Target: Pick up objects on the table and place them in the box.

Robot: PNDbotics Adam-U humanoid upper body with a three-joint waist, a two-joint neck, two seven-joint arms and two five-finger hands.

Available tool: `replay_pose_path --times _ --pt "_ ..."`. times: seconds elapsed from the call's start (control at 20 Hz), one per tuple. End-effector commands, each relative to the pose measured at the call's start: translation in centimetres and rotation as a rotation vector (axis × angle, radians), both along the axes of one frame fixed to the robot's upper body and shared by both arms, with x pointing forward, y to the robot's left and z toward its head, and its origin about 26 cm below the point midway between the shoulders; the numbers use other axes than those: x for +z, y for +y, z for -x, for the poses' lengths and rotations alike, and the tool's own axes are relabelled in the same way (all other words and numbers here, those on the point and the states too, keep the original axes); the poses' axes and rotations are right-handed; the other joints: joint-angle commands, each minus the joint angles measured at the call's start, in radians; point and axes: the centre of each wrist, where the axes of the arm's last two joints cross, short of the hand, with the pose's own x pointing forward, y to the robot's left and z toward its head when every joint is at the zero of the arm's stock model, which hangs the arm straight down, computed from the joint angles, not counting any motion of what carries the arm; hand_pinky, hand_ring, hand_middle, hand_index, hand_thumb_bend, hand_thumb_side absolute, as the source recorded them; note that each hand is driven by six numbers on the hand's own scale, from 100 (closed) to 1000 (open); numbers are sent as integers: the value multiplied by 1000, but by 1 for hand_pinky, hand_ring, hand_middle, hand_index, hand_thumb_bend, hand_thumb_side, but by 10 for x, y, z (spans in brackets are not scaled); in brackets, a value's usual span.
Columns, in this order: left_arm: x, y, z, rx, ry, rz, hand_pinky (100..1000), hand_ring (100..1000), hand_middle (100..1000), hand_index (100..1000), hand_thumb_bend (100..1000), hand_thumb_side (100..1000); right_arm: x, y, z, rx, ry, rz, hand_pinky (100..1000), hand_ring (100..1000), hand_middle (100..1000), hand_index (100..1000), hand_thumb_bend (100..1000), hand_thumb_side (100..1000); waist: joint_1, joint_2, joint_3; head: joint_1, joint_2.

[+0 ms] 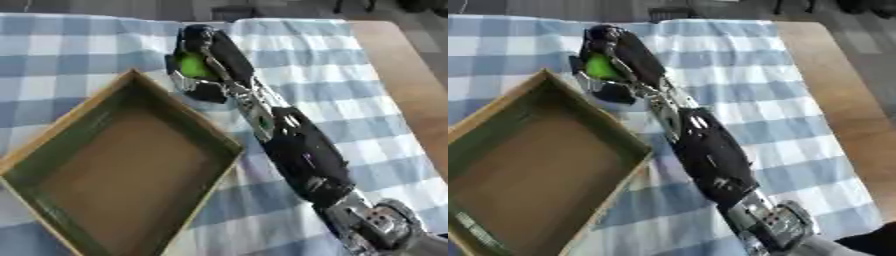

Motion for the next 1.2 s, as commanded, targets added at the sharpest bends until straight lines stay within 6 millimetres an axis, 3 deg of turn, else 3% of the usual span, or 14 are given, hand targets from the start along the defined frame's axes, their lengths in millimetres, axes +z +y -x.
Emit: replay_pose_path --times 0.05,0.7,1.05,1.2 --pt "7 -1 3 -10 -27 -11 191 644 709 823 510 722 23 3 9 153 -108 -109 100 110 386 443 100 525 10 -17 -4 -7 -1" --pt "7 3 4 2 -27 -15 213 644 709 820 506 723 71 6 48 482 -55 46 100 107 383 414 100 524 7 -34 -10 43 -1" --pt "11 3 3 -14 -54 -14 262 644 709 815 495 727 69 17 58 645 43 116 100 114 392 424 100 525 6 -38 -6 61 -1" --pt "17 4 3 -16 -89 -10 334 644 709 807 485 732 67 19 59 697 85 137 100 118 396 417 100 524 5 -39 -3 61 -1"
